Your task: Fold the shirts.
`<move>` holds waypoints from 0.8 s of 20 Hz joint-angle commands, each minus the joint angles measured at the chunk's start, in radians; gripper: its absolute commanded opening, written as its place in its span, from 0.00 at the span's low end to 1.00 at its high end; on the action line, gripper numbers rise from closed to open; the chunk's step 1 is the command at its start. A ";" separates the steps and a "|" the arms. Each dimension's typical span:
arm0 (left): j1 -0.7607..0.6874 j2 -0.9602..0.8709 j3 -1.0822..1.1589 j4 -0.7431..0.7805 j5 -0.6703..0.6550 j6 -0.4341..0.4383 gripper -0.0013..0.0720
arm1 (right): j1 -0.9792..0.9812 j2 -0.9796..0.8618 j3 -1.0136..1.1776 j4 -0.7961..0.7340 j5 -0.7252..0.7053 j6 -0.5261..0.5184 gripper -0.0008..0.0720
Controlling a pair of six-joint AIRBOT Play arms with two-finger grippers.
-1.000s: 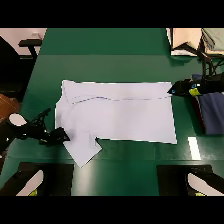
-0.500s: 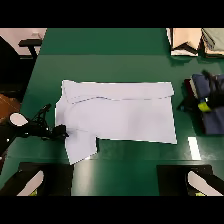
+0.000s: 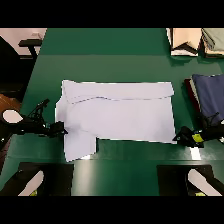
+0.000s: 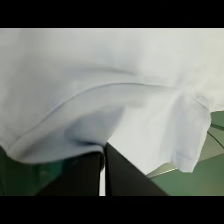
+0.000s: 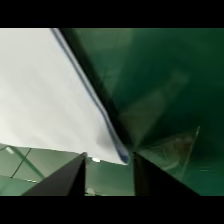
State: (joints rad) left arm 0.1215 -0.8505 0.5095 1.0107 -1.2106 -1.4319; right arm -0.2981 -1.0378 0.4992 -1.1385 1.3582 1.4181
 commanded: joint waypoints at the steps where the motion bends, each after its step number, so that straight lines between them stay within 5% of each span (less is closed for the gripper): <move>1: 0.000 0.002 0.003 -0.001 -0.009 0.000 0.05 | 0.070 0.001 -0.033 0.022 -0.071 -0.014 0.41; 3: 0.000 0.002 0.014 0.013 -0.067 0.000 0.05 | 0.121 0.002 -0.027 0.012 -0.077 -0.014 0.05; 12: 0.000 0.280 0.050 0.058 -0.405 -0.062 0.05 | 0.149 0.271 0.186 -0.303 0.285 0.026 0.04; 16: 0.000 0.254 0.076 0.051 -0.246 -0.054 0.05 | 0.161 0.245 0.297 -0.300 0.246 0.040 0.03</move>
State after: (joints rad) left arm 0.1204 -0.5999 0.5694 1.0649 -1.5314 -1.4883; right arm -0.1452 -0.7910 0.7242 -1.4017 1.5944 1.4425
